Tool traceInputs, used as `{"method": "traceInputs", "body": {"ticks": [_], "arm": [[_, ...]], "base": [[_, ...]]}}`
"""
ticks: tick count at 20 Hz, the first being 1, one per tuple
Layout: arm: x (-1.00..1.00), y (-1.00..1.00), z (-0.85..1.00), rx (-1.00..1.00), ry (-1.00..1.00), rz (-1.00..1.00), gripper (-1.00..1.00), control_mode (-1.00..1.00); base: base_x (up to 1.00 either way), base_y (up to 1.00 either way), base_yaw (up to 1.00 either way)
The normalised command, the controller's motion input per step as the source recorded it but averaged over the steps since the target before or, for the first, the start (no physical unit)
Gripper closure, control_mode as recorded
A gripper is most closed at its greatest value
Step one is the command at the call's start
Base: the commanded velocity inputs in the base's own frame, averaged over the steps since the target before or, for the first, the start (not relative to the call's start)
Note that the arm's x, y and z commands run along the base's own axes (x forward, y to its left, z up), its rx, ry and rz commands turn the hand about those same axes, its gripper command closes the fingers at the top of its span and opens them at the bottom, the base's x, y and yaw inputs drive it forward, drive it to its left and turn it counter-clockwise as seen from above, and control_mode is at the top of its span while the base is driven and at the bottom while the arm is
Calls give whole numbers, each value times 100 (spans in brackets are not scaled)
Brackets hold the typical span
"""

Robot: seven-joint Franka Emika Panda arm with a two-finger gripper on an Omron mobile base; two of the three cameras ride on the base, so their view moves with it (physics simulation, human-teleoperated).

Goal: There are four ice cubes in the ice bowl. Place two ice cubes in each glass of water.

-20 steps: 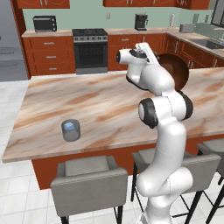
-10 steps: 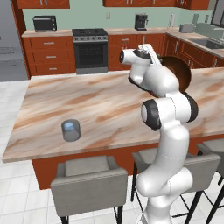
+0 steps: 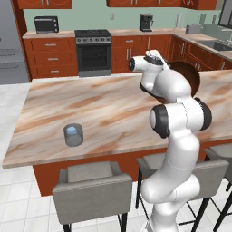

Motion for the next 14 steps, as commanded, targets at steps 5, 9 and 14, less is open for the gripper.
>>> {"method": "traceInputs", "body": {"ticks": [5, 9, 14], "arm": [[1, 0, -100, 0, -47, 8, 100, -100], [8, 0, -100, 0, -42, 7, 100, -100], [-3, 0, -94, 0, -41, 9, 100, -100]], "base": [[0, 0, 0], [0, 0, 0], [0, 0, 0]]}}
